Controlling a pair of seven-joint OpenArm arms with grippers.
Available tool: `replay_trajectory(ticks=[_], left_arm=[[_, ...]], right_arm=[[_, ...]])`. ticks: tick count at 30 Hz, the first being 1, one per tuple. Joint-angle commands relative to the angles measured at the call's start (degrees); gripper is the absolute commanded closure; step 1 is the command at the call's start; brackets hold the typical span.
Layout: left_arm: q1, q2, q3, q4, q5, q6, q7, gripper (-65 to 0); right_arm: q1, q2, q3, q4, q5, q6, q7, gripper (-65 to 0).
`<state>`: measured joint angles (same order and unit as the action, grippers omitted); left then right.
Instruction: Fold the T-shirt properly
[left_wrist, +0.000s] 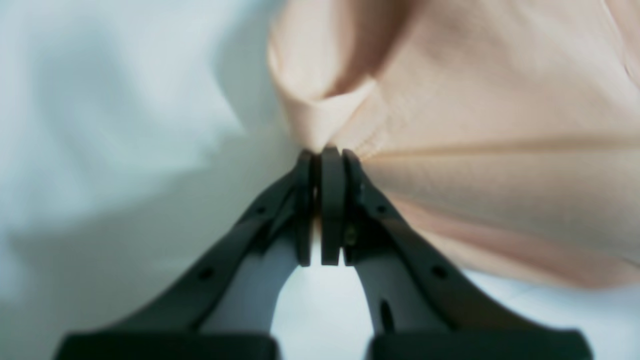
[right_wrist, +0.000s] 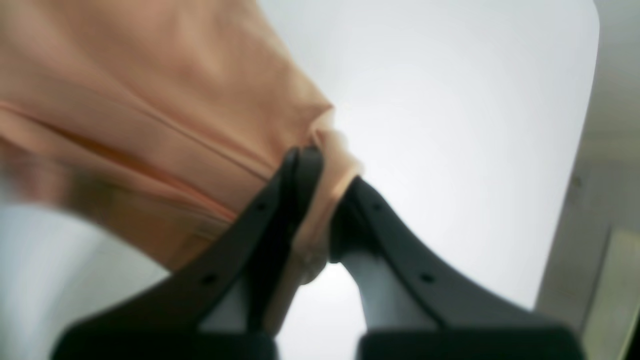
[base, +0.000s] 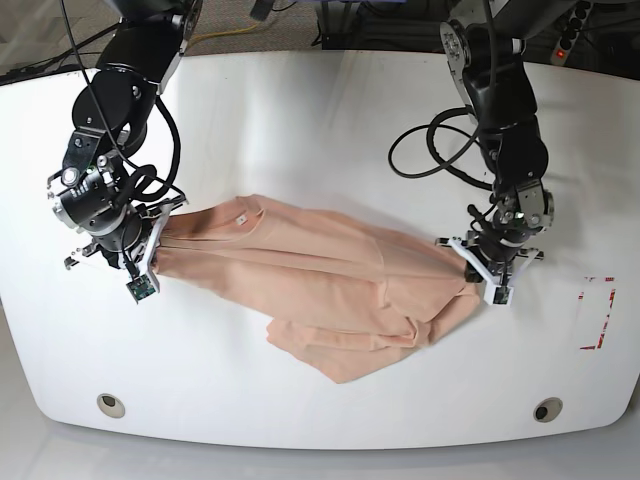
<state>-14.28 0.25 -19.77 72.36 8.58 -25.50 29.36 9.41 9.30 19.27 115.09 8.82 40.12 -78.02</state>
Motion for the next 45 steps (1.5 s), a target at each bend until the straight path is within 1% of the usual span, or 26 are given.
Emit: replay_trajectory(ticks=[1,4,10,13,14,17,18,19,20,21,23,24,26,29,30,31,34,36,37,39,41,45], left_arm=[[1.23,-2.67,0.21,7.16,-0.71,0.13,0.83,0.0],[4.04,-4.34,0.21,13.75,-0.71,0.05,2.06,0.0],[9.05,-8.03,0.12,24.39,-0.71,0.05,2.24,0.0],[9.49,-8.38,-0.85,27.82,-0.71,0.05,2.33,0.0],[9.49,-8.38,-1.46,28.79,-0.71,-0.48,3.03,0.0],[9.14,-8.38,-2.16,28.96,-0.71,-4.61,6.90,0.0],[8.96,-8.38,-2.25,28.87,-0.62,-6.81,8.48,-0.6],[8.96,-8.30,-2.25,28.87,-0.62,-8.31,9.27,-1.9],[9.05,-8.12,-2.25,29.05,-0.62,-9.98,9.98,-4.7],[9.23,-7.86,-1.90,29.14,-0.62,-11.38,10.50,-7.9],[9.40,-6.01,-1.72,28.96,-0.62,-13.58,10.85,-14.9],[9.40,-4.78,-1.72,28.87,-0.62,-14.46,10.94,-19.4],[9.40,-2.32,-1.81,28.79,-0.62,-14.50,11.38,-31.1],[9.14,0.94,-1.02,28.43,-0.62,-14.50,12.35,-42.6],[9.05,1.81,-0.49,27.47,-0.62,-14.50,12.53,-44.3],[8.96,2.52,-0.23,26.59,-0.62,-14.50,12.53,-44.6],[6.77,4.72,0.56,22.19,-0.45,-14.50,12.26,-42.4],[4.92,5.68,0.56,18.32,-0.53,-12.44,12.09,-41.5],[4.13,5.77,0.56,16.13,-0.62,-11.56,12.09,-41.5],[3.07,5.86,0.65,13.84,-0.71,-10.94,12.00,-41.5],[1.14,6.83,0.56,10.24,-0.71,-10.86,11.91,-41.5],[-2.02,7.00,0.47,3.38,-0.71,-10.77,11.91,-41.5]], right_arm=[[1.18,0.77,2.40,0.91,-0.78,-0.12,0.52,0.0],[1.18,0.77,3.46,0.91,-0.78,-0.12,0.52,0.0],[1.45,0.50,3.37,0.91,-0.78,-0.12,0.52,0.0],[1.80,0.41,3.19,1.00,-0.78,-0.12,0.44,0.0],[2.59,0.33,3.02,1.00,-0.78,-0.12,0.44,0.0],[3.47,0.33,1.26,1.00,-0.78,-0.12,0.44,0.0],[3.73,0.33,0.65,1.00,-0.78,-0.12,0.44,0.0],[3.73,0.33,0.38,1.00,-0.78,-0.12,0.44,0.0],[3.73,0.33,0.03,1.00,-0.78,-0.12,0.44,0.0],[3.73,0.33,0.03,1.00,-0.78,-0.12,0.44,0.0],[3.65,0.33,0.03,1.00,-0.78,-0.12,0.44,0.0],[3.56,0.33,0.03,1.00,-0.78,-0.12,0.44,0.0],[3.47,-0.20,0.03,1.00,-0.78,-0.12,0.44,0.0],[3.29,-0.82,0.12,1.00,-0.78,-0.12,0.44,0.0],[3.21,-0.90,0.12,1.00,-0.78,-0.12,0.44,0.0],[3.21,-0.90,0.12,1.00,-0.78,-0.12,0.44,0.0],[3.03,-1.08,0.12,0.91,-0.86,-0.12,0.44,0.0],[2.77,-1.17,0.12,0.91,-0.95,-0.12,0.44,0.0],[2.85,-1.17,0.12,0.91,-0.86,-0.12,0.44,0.0],[2.85,-1.17,0.12,0.91,-0.86,-0.12,0.44,0.0],[2.85,-1.17,0.12,0.91,-0.95,-0.12,0.44,0.0],[2.85,-1.17,0.12,0.91,-0.86,-0.12,0.44,0.0]])
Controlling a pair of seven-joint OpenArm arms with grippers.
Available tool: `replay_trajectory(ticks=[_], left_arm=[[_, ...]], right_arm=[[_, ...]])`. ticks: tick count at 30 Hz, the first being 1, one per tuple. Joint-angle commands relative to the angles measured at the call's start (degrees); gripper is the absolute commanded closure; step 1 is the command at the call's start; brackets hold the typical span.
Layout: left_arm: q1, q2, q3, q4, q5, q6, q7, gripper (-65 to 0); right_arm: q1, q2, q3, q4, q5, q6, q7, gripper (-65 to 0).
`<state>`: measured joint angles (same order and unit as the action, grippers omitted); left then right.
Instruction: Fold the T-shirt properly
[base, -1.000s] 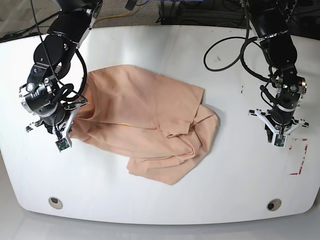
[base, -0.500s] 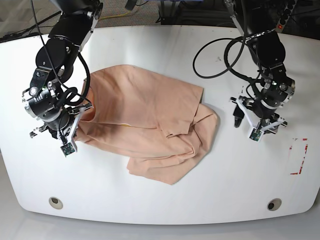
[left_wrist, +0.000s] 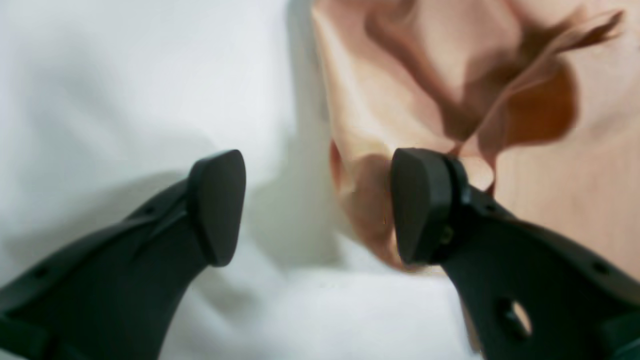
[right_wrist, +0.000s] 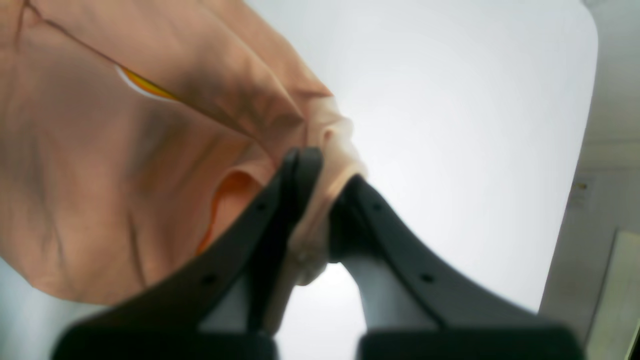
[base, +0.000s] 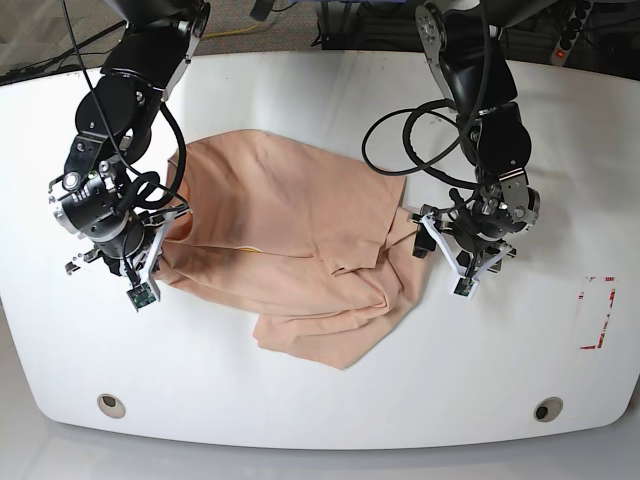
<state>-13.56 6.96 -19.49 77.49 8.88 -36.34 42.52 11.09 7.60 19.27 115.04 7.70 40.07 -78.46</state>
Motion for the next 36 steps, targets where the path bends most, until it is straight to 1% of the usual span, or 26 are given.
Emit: replay_trajectory(ticks=[1,6,7,8,10,13,14,15,19,24,27,33,36], left_arm=[[-3.54,0.38,0.19,-3.69,-1.02,0.07,-1.25,-41.5],[-5.56,0.29,0.36,-9.67,-1.02,-0.10,-1.25,-41.1],[-5.65,0.29,0.36,-10.20,-1.02,-0.10,-1.25,-39.9],[-5.73,0.20,0.36,-10.72,-0.93,-0.10,-1.25,-37.2],[-5.73,0.20,0.36,-11.34,-0.93,-0.10,-1.25,-30.4],[-5.82,0.03,0.45,-12.83,-0.58,0.07,-1.25,-12.4],[-5.82,-0.50,0.45,-13.10,-0.58,0.16,-1.25,-4.2],[-5.82,-1.29,0.45,-13.10,-0.58,0.16,-1.34,0.0],[-5.65,-2.26,-0.16,-10.46,-0.84,0.25,-1.34,-0.6],[-5.38,-2.35,-2.27,-0.26,-0.49,0.25,-0.72,0.0],[-5.38,-3.75,-2.45,4.92,-0.49,0.25,-0.54,0.0],[-6.61,-7.01,-2.45,14.68,-0.75,0.16,4.73,0.0],[-8.55,-8.76,-2.71,20.40,-0.84,-0.10,7.98,0.0]], right_arm=[[1.17,0.54,0.12,0.96,0.25,-0.07,0.87,0.0],[1.35,0.54,0.12,0.96,0.25,-0.07,0.87,0.0],[1.44,0.54,0.12,0.96,0.16,-0.07,0.87,0.0],[1.52,0.54,0.12,0.96,0.16,-0.07,0.87,0.0],[1.52,0.54,0.21,0.96,0.08,-0.07,0.87,0.0],[1.70,0.54,0.29,0.87,-0.01,-0.07,0.96,0.0],[2.14,0.54,0.29,0.87,-0.01,-0.07,1.05,0.0],[2.40,0.54,0.38,0.78,-0.01,-0.07,1.05,0.0],[3.98,0.54,0.38,-1.77,-0.01,-0.07,1.14,0.0],[8.47,0.54,0.03,-5.29,0.25,-0.07,1.14,0.0],[12.34,0.45,-0.06,-7.40,0.25,-0.07,1.14,0.0],[21.39,0.45,-0.23,-12.58,0.34,-0.07,1.14,0.0],[27.11,0.80,-2.26,-16.01,0.16,-0.07,1.14,0.0]])
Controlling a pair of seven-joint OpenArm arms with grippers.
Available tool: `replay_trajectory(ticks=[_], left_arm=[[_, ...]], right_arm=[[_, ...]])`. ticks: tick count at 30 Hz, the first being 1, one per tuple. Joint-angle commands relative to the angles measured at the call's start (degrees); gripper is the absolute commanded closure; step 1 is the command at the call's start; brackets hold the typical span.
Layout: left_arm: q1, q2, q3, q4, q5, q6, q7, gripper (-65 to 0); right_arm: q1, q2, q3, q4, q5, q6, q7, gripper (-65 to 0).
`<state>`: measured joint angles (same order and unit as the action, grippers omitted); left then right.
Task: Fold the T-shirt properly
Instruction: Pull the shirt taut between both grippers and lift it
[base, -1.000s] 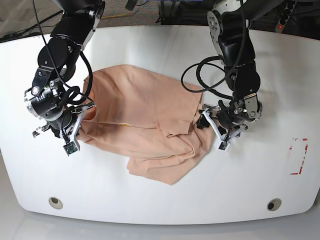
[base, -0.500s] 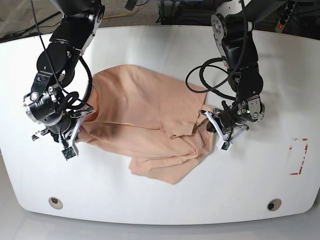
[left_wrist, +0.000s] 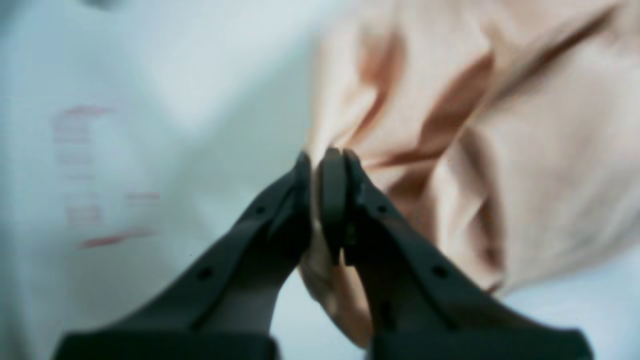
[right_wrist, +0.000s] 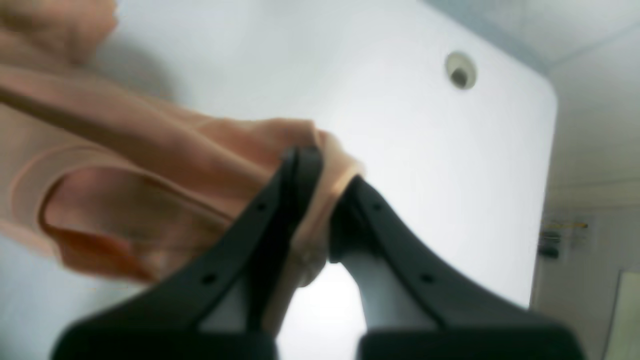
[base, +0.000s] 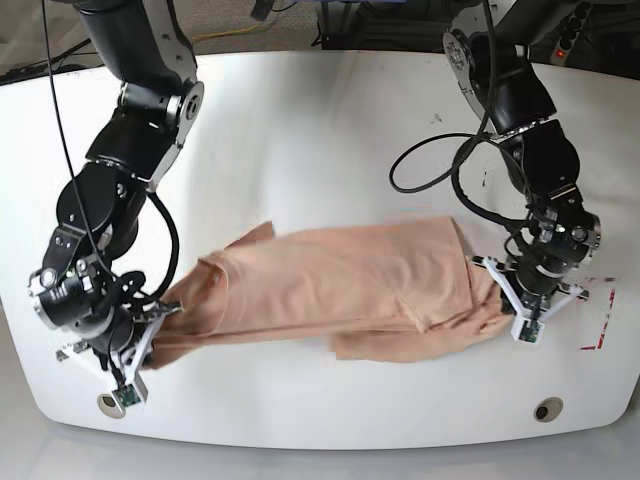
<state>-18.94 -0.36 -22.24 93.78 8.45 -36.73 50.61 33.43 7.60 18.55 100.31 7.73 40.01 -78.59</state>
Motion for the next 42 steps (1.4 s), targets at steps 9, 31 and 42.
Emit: replay_trajectory(ticks=[9,31,42], left_arm=[[-13.63,-9.09,-0.13,14.40,-0.40,0.20,9.13,0.0],[0.17,-14.36,0.22,20.64,-0.40,-3.27,16.95,0.0],[23.99,-11.02,-0.13,20.82,-0.32,-3.27,16.60,0.0]], right_arm=[[19.80,0.89,-7.60,-3.92,0.05,-0.01,1.00,0.0],[0.11,2.65,-8.83,7.34,-0.03,-0.01,-0.49,0.0],[-23.36,2.73,2.16,8.74,0.32,-0.01,-0.31,0.0]])
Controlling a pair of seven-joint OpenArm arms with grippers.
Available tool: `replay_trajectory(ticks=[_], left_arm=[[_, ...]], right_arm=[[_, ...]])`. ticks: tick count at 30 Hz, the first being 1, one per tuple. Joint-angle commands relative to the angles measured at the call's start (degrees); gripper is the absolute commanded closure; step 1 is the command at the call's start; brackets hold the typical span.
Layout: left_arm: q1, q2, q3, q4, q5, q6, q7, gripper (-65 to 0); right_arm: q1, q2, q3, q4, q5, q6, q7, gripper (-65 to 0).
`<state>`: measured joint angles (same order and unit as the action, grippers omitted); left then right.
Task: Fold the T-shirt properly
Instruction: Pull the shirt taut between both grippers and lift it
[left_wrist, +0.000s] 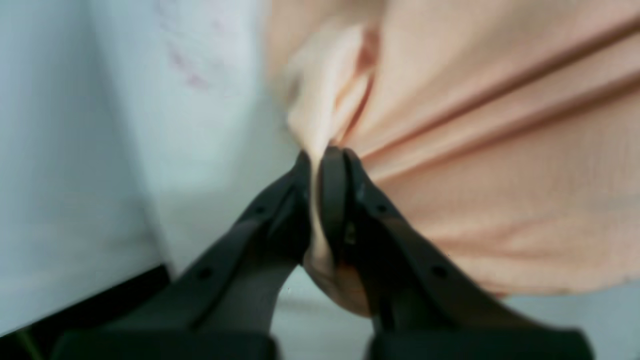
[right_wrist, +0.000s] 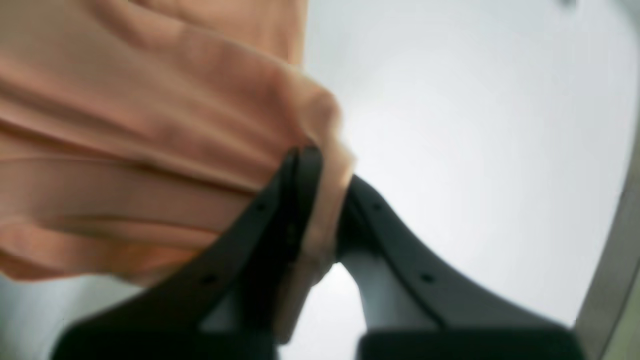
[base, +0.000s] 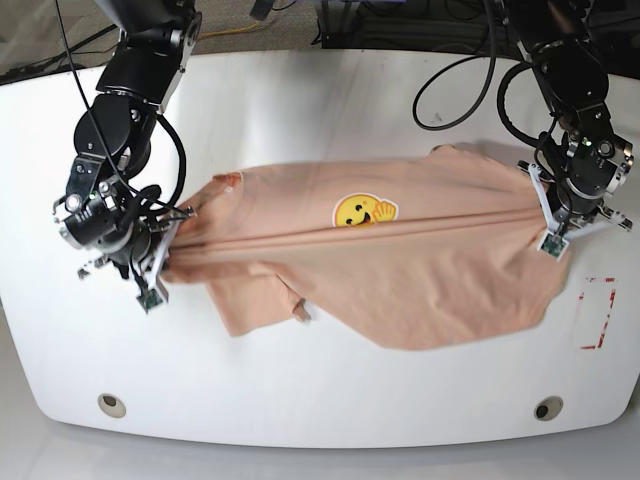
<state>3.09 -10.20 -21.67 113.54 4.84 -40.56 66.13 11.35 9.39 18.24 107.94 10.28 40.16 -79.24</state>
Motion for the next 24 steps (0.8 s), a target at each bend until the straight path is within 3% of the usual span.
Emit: replay_trajectory(ticks=[1,7,15,18,24], left_arm=[[3.63,-1.19,-0.61,1.06,3.29,0.56,1.08,0.0],[10.40,-1.10,-0.61,1.06,3.29,0.56,0.99,0.0],[12.51,-1.10,-0.35,0.71,3.29,0.56,0.99,-1.5],[12.25,-1.10,-0.35,0.71,3.11,0.56,0.99,-10.4],[8.73,-1.10,-0.44,0.71,3.03,0.56,1.17,-40.7]], right_arm=[[-2.78,0.85,3.43,1.11,-2.24,-0.16,0.34,0.0],[-9.73,0.68,7.21,1.11,-2.24,-0.16,0.34,0.0],[-11.57,-1.87,11.34,1.03,-2.15,-0.16,0.34,0.0],[-11.57,-2.13,11.17,1.03,-2.15,-0.16,0.34,0.0],[-11.22,-3.89,11.08,1.03,-2.24,-0.16,0.34,0.0]])
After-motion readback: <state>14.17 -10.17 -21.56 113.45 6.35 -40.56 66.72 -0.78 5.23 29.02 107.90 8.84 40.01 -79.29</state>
